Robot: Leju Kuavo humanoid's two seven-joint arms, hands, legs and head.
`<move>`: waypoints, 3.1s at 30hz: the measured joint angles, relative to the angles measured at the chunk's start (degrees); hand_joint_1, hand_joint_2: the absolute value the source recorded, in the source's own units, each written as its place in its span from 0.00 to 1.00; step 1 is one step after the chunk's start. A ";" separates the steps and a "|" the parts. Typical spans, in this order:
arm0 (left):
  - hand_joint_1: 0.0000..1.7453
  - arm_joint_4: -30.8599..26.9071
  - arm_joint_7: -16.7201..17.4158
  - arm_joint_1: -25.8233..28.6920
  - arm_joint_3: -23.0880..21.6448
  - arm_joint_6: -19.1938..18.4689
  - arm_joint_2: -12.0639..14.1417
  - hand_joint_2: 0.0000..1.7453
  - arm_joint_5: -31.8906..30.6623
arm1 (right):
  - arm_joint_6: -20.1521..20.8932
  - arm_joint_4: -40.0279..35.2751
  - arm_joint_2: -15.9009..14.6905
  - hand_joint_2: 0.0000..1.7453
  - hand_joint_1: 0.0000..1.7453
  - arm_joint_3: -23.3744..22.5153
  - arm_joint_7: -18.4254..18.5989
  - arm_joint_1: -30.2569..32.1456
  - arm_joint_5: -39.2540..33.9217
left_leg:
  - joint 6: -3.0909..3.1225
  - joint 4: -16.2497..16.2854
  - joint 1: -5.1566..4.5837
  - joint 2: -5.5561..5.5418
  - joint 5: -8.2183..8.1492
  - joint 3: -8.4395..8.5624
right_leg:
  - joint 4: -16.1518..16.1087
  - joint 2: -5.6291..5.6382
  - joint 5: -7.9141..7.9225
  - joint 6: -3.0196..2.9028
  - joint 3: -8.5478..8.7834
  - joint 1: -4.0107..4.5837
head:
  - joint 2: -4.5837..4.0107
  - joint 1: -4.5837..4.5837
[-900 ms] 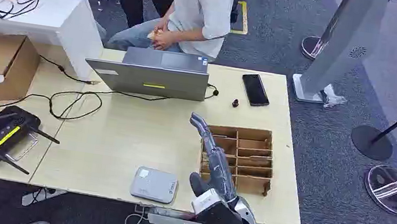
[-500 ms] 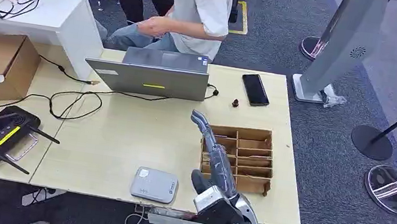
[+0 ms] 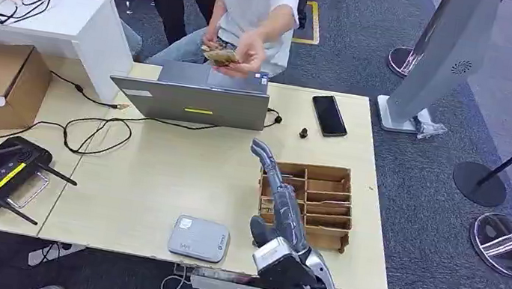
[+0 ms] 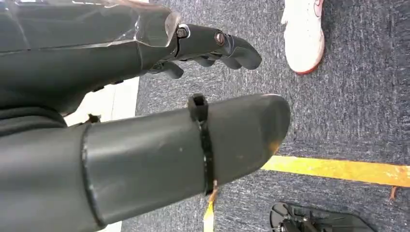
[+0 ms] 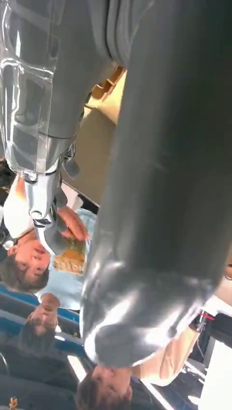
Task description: Pass the card to the sensor for recognition and then transmit it.
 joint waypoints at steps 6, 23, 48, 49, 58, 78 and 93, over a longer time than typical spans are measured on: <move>0.00 0.00 0.15 -0.12 0.00 0.39 -0.39 0.00 0.24 | -1.05 1.09 -0.11 0.00 0.00 0.00 -0.20 -2.08 3.63 | 0.00 0.00 0.00 0.01 0.00 0.01 | 0.00 0.01 0.01 0.00 0.00 0.00 | 0.00 0.00; 0.00 0.00 -0.46 -0.13 0.00 2.03 -1.09 0.00 0.00 | -7.26 7.46 -1.20 0.00 0.00 0.02 0.37 -10.93 14.71 | -0.01 0.00 0.00 0.02 0.04 0.02 | 0.00 0.02 0.05 -0.01 0.00 0.00 | 0.00 0.00; 0.00 0.00 0.92 -1.07 -0.07 2.25 -1.51 0.00 -1.88 | -28.30 23.96 -0.31 1.00 0.00 1.18 18.76 -25.08 56.70 | -0.04 0.01 0.00 -0.01 0.07 0.00 | 0.01 -0.02 0.07 -0.01 0.01 0.00 | 0.00 0.00; 0.00 0.00 0.94 -1.07 -0.09 2.23 -1.51 0.00 -1.99 | -28.37 24.28 -0.24 1.00 0.00 1.20 19.30 -25.17 57.55 | -0.04 0.01 0.00 -0.01 0.07 0.00 | 0.01 -0.01 0.07 -0.01 0.01 0.00 | 0.00 0.00; 0.00 0.00 1.11 -1.09 -0.15 2.27 -1.51 0.00 -2.01 | -28.11 25.79 0.50 1.00 0.00 1.81 20.68 -25.36 59.86 | -0.04 0.01 0.00 -0.01 0.06 -0.01 | 0.01 -0.01 0.06 -0.01 0.00 0.00 | 0.00 0.02; 0.00 0.00 1.11 -1.09 -0.15 2.62 -1.55 0.00 -1.90 | -26.91 28.21 1.40 1.00 0.00 2.01 21.33 -25.67 60.43 | -0.04 0.01 0.00 -0.01 0.06 0.00 | 0.01 -0.01 0.07 -0.01 0.00 0.00 | 0.00 0.00; 0.00 0.00 1.11 -1.11 -0.15 2.62 -1.60 0.00 -1.90 | -26.27 29.38 2.05 1.00 1.00 2.01 21.33 -26.02 60.50 | -0.04 0.01 0.00 -0.01 0.06 0.00 | 0.01 -0.01 0.07 -0.01 0.00 0.00 | 0.00 0.00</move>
